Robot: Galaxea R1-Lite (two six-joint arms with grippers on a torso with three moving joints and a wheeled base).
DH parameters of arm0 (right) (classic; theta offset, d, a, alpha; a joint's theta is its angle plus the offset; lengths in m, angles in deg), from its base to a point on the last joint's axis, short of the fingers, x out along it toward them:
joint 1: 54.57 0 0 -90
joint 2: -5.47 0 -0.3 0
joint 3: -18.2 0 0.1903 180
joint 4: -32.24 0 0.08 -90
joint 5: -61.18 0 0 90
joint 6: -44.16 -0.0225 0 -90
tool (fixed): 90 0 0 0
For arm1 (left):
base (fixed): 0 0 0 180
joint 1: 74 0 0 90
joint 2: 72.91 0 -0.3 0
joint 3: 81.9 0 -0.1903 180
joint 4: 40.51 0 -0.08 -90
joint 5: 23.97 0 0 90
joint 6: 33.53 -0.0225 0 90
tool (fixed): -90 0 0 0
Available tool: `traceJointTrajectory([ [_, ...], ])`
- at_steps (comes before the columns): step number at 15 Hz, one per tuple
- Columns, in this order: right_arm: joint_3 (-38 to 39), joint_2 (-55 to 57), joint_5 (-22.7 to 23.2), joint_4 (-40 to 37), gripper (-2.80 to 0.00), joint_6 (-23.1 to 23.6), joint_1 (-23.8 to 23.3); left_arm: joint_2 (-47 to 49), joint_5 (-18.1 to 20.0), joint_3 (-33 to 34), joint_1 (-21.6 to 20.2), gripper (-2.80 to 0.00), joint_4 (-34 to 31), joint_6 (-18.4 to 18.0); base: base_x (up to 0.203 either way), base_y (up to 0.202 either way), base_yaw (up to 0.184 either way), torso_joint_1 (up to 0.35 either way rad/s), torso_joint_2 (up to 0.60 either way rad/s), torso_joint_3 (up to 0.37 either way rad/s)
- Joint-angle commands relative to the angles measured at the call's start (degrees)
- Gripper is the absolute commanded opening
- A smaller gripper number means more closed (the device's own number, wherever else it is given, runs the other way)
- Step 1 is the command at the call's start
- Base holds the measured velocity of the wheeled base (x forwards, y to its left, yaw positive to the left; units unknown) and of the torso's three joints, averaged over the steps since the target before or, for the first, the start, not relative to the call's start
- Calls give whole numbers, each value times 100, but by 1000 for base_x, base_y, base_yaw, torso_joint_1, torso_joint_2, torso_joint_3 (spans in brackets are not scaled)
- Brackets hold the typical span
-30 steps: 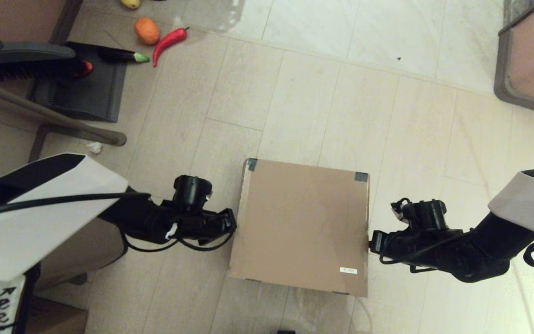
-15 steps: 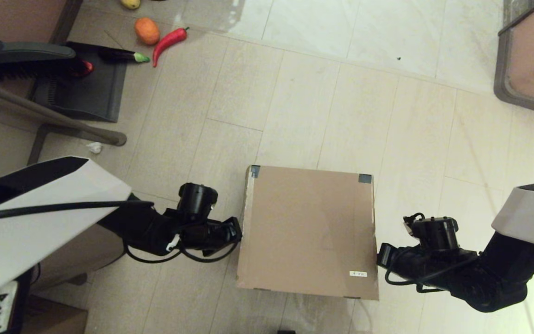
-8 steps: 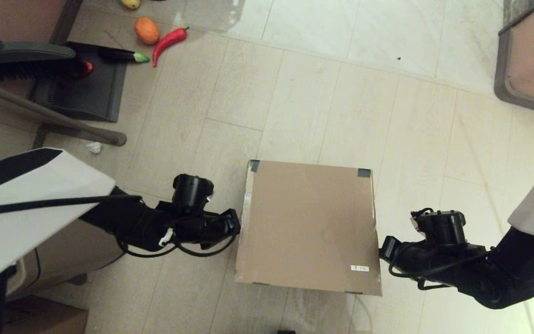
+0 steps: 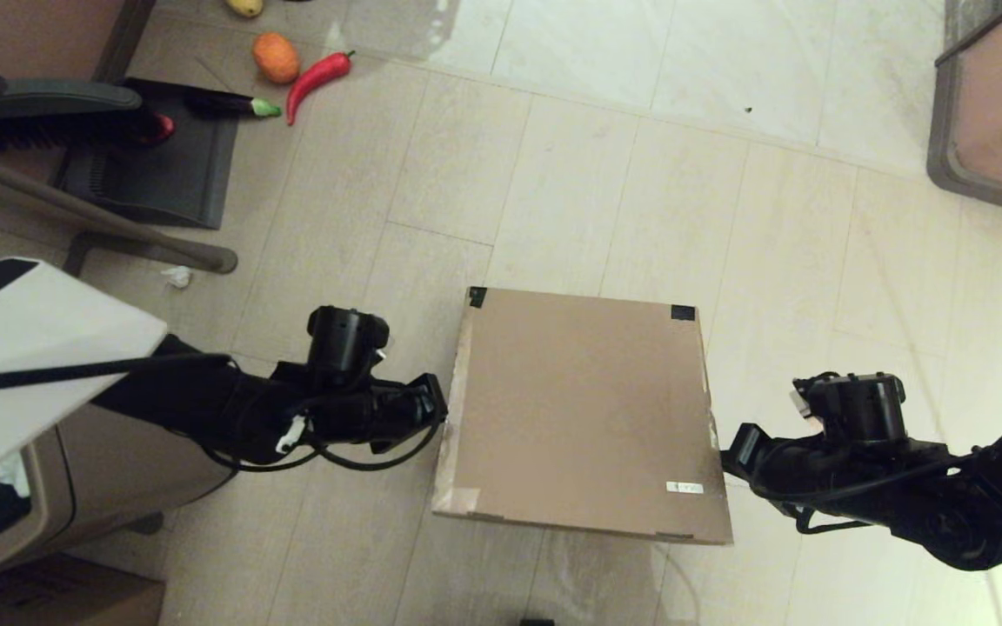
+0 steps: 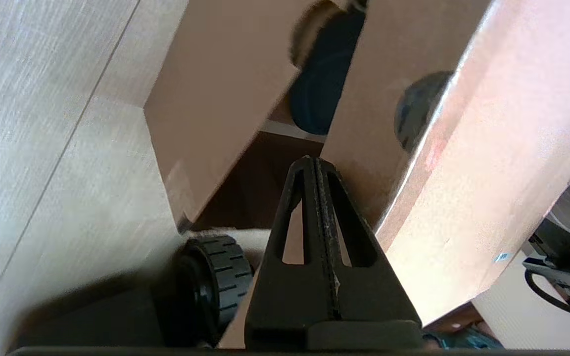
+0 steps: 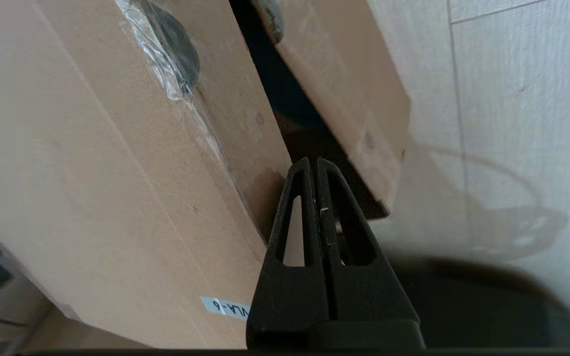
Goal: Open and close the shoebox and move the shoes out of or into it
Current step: Open the shoe box
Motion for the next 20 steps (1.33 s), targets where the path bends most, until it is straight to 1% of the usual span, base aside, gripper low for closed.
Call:
traceJointTrajectory([
  [1, 1, -225, 20, -7, -280, -97, 5, -300, 3, 62, 8, -280, -40, 81, 0, 0, 0, 0, 0, 0],
  [4, -11, -514, 256, -208, -280, -388, 5, -609, 2, 64, 18, -280, -205, 231, 0, 0, 0, 0, 0, 0],
  [8, -26, -822, 574, -643, -280, -492, 5, -1003, -24, 64, 30, -280, -460, 389, 0, 0, 0, 0, 0, 0],
  [11, -91, -935, 743, -676, -280, -877, 5, -1197, -31, 55, 27, -280, -559, 528, 0, 0, 0, 0, 0, 0],
  [13, -113, -952, 925, -808, -280, -930, 5, -1287, -33, 64, 36, -280, -561, 560, 0, 0, 0, 0, 0, 0],
  [14, -165, -953, 1015, -852, -280, -983, 5, -1324, -33, 63, 36, -280, -561, 640, 0, 0, 0, 0, 0, 0],
  [17, -357, -979, 1212, -943, -280, -1403, 5, -1368, -33, 64, 36, -280, -561, 730, 0, 0, 0, 0, 0, 0],
  [20, -412, -979, 1333, -960, -280, -1698, 5, -1421, -42, 64, 36, -280, -561, 730, 0, 0, 0, 0, 0, 0],
])
